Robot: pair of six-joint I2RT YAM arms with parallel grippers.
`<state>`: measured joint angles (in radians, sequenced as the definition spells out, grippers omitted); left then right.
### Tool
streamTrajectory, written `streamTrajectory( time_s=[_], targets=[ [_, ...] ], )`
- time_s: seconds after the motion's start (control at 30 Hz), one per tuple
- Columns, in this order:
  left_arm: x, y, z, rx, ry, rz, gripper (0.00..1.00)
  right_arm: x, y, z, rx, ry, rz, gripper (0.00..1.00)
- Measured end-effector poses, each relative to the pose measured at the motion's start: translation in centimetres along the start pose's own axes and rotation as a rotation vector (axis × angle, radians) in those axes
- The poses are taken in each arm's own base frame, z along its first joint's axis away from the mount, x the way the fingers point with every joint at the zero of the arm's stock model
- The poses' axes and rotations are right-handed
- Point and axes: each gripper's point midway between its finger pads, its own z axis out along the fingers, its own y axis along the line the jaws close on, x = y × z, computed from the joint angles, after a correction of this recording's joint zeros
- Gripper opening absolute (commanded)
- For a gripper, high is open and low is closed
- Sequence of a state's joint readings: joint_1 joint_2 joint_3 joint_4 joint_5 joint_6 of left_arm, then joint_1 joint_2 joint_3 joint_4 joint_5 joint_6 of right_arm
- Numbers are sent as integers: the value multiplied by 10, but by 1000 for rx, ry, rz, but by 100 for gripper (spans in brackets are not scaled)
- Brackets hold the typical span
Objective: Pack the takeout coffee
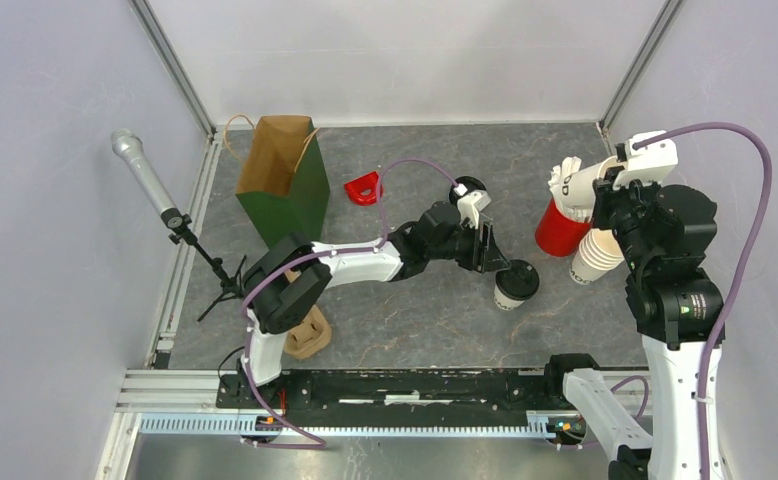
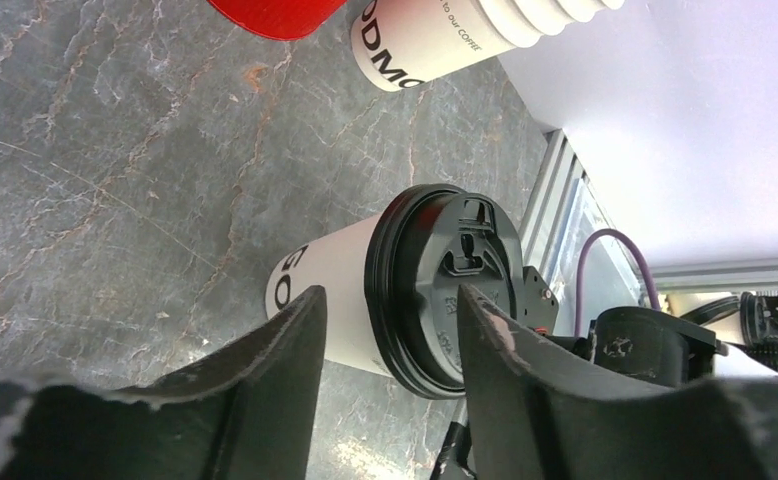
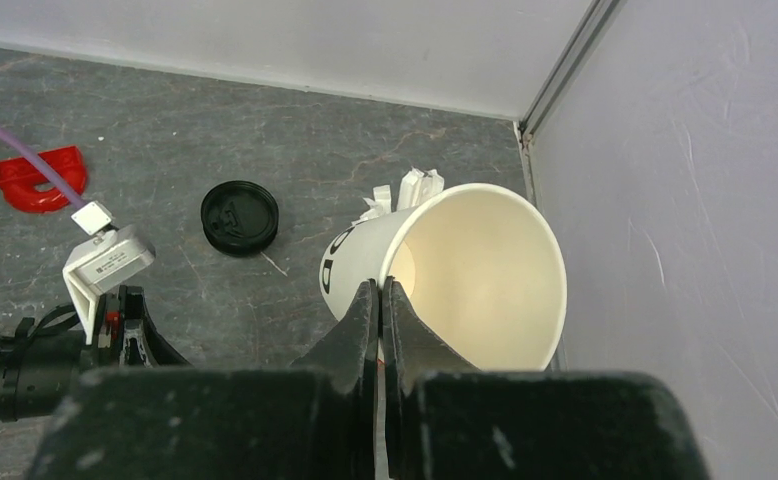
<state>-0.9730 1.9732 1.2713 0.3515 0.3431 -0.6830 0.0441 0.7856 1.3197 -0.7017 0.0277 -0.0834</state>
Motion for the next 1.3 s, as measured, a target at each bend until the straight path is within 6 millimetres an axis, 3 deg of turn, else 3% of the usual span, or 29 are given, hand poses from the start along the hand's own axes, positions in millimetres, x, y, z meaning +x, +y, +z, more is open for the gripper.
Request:
streamTrajectory(
  time_s=[0.17, 0.3, 0.4, 0.47, 0.63, 0.73, 0.97, 1.17, 1.3],
  targets=[
    [-3, -2, -9, -22, 10, 22, 75, 3, 4, 2, -15, 7, -1, 0],
    [-24, -18, -35, -56, -22, 81, 81, -1, 17, 2, -86, -10, 20, 0],
    [-52, -38, -70, -94, -96, 138, 86, -3, 34, 5, -173, -35, 41, 0],
    [-75, -52, -108, -140, -168, 174, 92, 2, 49, 10, -245, -39, 51, 0],
    [-101, -68, -188, -214, -295, 235, 99, 24, 85, 23, -384, -22, 51, 0],
    [-95, -66, -231, -251, -330, 247, 100, 43, 118, 29, -476, 13, 30, 0],
    [-69, -68, -312, -312, -369, 324, 100, 101, 231, 22, -757, 109, -187, 0],
    [-47, -53, -379, -424, -432, 389, 100, 132, 286, 1, -911, 56, -466, 1],
    [-34, -47, -411, -443, -502, 423, 100, 166, 311, -16, -1008, 16, -647, 2]
  ],
)
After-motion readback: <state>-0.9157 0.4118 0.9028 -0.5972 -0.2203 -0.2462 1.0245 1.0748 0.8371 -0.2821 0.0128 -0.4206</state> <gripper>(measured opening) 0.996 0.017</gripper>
